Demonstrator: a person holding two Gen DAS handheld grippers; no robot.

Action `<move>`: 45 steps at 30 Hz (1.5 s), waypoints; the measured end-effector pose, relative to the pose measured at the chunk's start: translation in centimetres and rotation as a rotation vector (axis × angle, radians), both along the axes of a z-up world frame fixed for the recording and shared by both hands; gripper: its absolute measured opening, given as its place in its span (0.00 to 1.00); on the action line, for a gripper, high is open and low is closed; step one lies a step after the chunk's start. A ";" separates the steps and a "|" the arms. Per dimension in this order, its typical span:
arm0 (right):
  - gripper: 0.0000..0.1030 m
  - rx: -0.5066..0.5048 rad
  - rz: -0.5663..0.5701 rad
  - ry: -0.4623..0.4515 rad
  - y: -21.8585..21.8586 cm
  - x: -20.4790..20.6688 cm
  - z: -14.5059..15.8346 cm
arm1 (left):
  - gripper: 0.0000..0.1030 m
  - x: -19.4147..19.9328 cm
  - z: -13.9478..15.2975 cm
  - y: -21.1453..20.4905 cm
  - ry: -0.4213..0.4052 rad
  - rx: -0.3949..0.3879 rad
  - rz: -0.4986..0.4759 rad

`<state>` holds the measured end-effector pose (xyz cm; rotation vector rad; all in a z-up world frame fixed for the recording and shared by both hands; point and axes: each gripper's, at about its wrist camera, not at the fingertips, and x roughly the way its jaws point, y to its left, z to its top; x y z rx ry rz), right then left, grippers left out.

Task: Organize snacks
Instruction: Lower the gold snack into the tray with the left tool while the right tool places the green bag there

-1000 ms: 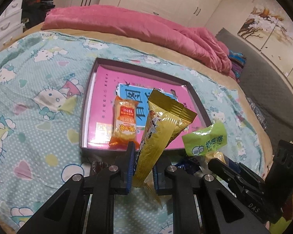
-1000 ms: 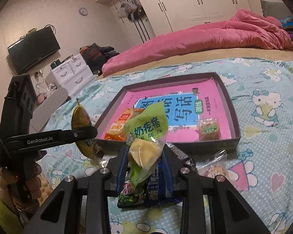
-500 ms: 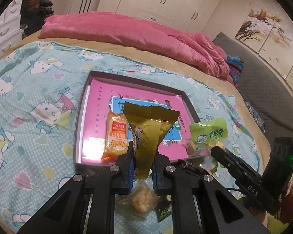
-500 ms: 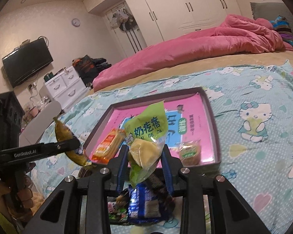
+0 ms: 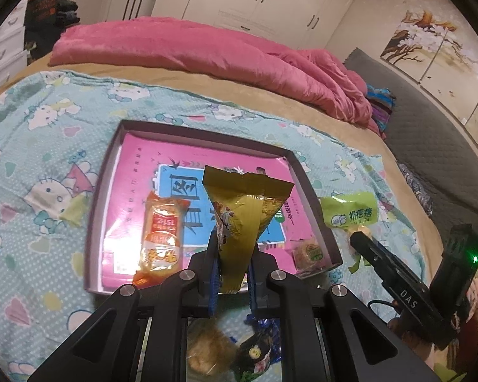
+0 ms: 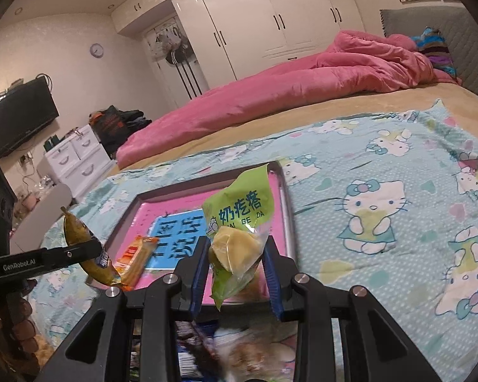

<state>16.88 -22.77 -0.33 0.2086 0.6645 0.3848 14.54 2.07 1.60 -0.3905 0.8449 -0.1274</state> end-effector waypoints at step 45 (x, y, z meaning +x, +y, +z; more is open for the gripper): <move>0.33 -0.187 0.016 0.049 2.4 1.9 -3.7 | 0.14 3.0 -4.2 -1.2 0.113 0.009 -0.013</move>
